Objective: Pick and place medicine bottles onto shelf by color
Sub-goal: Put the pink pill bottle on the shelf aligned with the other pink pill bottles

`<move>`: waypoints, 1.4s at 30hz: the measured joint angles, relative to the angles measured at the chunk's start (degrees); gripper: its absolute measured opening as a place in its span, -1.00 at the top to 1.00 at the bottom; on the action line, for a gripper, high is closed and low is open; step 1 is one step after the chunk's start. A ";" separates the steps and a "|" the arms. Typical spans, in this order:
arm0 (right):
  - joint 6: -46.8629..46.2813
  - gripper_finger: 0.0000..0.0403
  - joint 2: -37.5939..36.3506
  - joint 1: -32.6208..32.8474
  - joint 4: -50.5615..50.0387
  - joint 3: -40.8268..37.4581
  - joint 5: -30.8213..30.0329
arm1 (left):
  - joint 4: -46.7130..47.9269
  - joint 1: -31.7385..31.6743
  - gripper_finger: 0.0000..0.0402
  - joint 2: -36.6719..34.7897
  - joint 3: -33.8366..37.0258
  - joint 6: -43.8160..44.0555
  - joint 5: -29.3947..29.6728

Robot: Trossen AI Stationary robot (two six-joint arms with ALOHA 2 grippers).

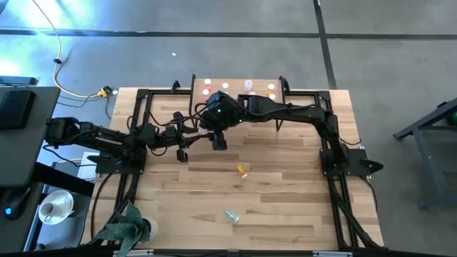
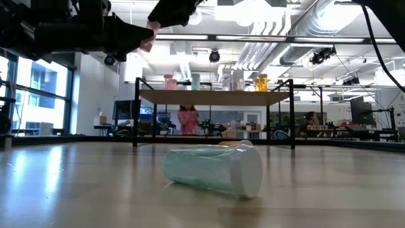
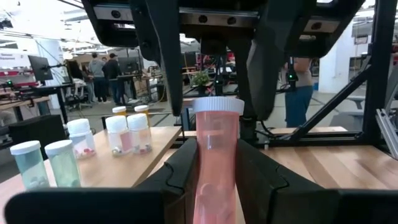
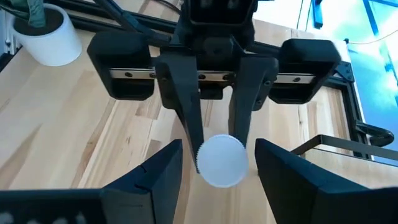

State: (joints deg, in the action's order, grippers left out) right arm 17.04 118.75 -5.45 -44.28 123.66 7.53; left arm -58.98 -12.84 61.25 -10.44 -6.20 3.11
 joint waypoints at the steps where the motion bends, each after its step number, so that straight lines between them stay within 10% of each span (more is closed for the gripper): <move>1: 0.00 0.04 0.09 -0.12 0.01 0.00 0.00 | 0.00 0.00 0.62 0.00 0.00 0.00 0.00; 21: -0.48 0.05 0.67 -0.55 -0.46 -0.09 -0.49 | -0.98 0.00 0.62 0.00 -0.02 0.00 0.46; 42: -0.68 0.53 0.65 -0.55 -0.51 -0.09 -0.48 | -0.85 0.01 0.58 0.00 -0.02 -0.02 1.91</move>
State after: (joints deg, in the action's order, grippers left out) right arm 16.36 119.39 -6.00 -44.80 123.57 7.05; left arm -59.83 -12.83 61.25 -10.46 -6.21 5.03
